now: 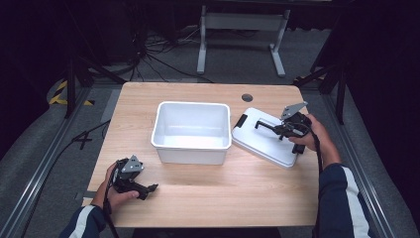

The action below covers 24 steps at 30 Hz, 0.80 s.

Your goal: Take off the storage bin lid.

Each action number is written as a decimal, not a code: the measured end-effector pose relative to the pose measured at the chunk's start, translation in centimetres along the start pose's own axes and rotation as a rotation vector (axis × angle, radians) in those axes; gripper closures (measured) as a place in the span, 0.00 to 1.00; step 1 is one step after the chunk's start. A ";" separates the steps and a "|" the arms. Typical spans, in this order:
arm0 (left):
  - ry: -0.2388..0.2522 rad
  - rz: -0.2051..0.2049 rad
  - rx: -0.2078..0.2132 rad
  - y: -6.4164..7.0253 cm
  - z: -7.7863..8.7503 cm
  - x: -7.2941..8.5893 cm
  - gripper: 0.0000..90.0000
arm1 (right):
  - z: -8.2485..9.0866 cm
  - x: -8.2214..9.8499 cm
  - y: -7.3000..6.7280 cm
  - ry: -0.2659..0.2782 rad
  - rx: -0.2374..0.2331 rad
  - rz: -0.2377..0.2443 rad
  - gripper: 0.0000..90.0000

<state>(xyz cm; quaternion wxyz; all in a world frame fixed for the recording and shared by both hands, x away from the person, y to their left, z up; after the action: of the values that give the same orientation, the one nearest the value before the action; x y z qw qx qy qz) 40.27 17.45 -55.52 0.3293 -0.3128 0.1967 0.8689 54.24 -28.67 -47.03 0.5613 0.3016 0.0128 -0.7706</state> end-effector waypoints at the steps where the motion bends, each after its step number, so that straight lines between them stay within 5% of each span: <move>1: 0.000 0.000 0.000 0.0 0.0 0.0 0.01 | 0.0 0.0 0.0 0.001 -0.001 -0.004 0.92; 8: 0.000 0.001 0.001 0.0 0.0 0.0 0.01 | 1.1 -0.3 0.4 0.078 0.007 -0.043 0.89; 13: 0.000 0.001 0.001 0.0 0.0 0.0 0.01 | 1.7 -0.3 0.6 0.065 0.019 -0.045 0.84; 17: 0.000 0.001 0.001 0.0 0.0 0.0 0.01 | 2.6 -1.0 0.6 0.115 0.024 -0.052 0.80; 24: -0.001 0.000 0.001 0.0 0.0 0.0 0.01 | 3.6 -1.1 0.5 0.126 0.042 -0.064 0.76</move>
<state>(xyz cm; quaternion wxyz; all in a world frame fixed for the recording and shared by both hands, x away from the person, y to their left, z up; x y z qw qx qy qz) 40.27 17.44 -55.53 0.3295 -0.3124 0.1971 0.8689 53.25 -29.22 -43.39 0.5281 0.3607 0.0419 -0.7676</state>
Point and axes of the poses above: each handheld gripper's, and its own axes: z roughly backward along the jaws, x roughly out of its underside, y roughly to its right, the point moved 10 cm from there along -z, roughly forward along the jaws, and after that the axes turned 10 degrees about z, right-handed, at the moved point
